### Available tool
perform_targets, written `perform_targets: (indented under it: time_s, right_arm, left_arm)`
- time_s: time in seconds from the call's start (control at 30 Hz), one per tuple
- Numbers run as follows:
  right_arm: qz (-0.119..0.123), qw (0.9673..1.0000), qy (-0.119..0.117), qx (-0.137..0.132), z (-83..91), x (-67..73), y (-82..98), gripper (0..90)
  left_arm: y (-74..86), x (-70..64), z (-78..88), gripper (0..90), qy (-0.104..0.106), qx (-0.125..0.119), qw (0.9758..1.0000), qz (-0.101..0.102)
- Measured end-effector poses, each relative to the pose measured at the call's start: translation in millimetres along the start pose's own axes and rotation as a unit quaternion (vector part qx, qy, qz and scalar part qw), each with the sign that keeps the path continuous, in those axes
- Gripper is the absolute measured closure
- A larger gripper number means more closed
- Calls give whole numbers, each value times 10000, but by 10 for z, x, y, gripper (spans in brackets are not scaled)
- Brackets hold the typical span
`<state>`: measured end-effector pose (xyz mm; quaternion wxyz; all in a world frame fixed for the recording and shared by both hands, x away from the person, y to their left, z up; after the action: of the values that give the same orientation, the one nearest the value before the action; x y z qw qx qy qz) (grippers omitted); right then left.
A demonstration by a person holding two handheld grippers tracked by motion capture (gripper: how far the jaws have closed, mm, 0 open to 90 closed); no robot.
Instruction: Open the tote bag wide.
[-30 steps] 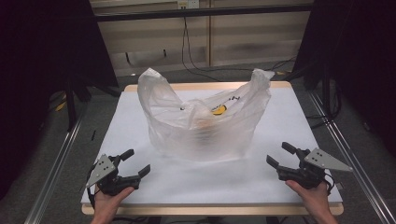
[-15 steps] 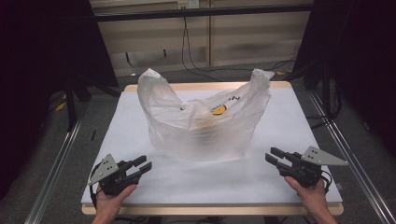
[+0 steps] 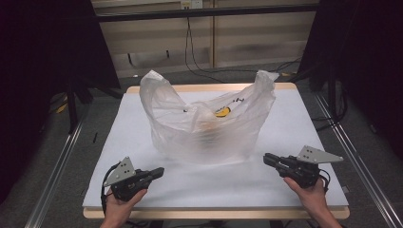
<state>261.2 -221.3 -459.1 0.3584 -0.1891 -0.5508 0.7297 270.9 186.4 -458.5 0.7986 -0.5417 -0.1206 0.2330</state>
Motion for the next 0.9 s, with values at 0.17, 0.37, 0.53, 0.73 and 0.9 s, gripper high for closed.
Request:
perform_targets:
  time_s: [0.17, 0.37, 0.53, 0.73, 0.9]
  right_arm:
    - [-60, 9999, -127, 26, -27, 47, -56, 897]
    - [-79, 9996, -289, 17, -49, 118, -167, 900]
    - [-27, 9991, -430, 52, -101, 194, -251, 900]
    - [46, 9984, -554, -58, -143, 245, -409, 900]
    - [66, 9984, -542, -117, -183, 241, -566, 900]
  left_arm:
    - [-80, -16, -1, 900, -15, -3, 10000, 18]
    - [-158, -30, -38, 900, 125, -36, 9998, -161]
    - [-224, -18, -27, 900, 97, -100, 9999, -1]
    - [-324, 46, -32, 900, 209, -205, 9996, -1]
    - [-430, 90, -39, 900, 169, -311, 9994, -16]
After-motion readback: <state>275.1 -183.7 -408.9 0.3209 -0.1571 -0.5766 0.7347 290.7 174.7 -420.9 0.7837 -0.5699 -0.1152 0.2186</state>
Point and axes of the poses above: each handheld gripper's, and its own axes: z roughly backward along the jaws, y roughly out of its underside, x roughly to its left, the point moved 6 cm from there along -z, roughly forward along the jaws
